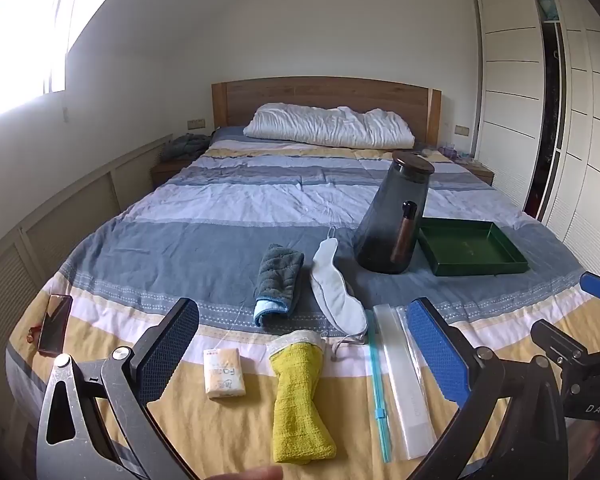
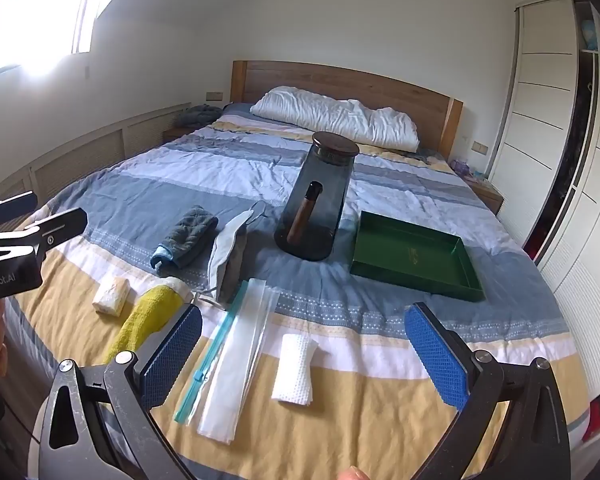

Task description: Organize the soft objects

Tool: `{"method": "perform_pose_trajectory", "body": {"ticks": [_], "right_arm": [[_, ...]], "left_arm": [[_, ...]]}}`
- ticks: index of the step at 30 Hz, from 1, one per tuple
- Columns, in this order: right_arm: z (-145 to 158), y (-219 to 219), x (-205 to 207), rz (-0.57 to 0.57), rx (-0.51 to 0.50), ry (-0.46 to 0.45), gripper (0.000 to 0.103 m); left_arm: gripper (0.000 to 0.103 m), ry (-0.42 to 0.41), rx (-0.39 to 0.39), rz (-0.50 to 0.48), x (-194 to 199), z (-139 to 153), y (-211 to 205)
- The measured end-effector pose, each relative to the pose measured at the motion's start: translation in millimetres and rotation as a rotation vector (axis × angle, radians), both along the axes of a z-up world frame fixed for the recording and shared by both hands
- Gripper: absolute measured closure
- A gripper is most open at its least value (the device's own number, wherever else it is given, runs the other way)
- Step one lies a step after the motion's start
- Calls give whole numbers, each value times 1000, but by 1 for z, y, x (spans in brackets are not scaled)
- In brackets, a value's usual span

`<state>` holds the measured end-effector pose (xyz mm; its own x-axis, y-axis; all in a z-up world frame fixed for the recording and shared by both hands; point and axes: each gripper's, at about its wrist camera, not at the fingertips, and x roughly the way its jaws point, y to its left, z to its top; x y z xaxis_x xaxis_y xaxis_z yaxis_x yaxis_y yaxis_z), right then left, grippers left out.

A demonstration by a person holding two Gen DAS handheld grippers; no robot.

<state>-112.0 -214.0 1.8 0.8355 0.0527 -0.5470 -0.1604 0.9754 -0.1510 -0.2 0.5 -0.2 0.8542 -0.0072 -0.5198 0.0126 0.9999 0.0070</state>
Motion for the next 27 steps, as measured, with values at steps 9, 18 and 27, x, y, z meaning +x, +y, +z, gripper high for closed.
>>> {"method": "perform_pose_trajectory", "body": {"ticks": [9, 18, 27], "right_arm": [[3, 0, 6, -11, 18, 20, 0], [-1, -2, 9, -11, 35, 29, 0], [-4, 0, 11, -8, 27, 35, 0]], "left_arm": [[1, 15, -13, 10, 2, -4, 0], [1, 32, -16, 10, 4, -8, 6], [1, 51, -7, 7, 7, -12, 3]]}}
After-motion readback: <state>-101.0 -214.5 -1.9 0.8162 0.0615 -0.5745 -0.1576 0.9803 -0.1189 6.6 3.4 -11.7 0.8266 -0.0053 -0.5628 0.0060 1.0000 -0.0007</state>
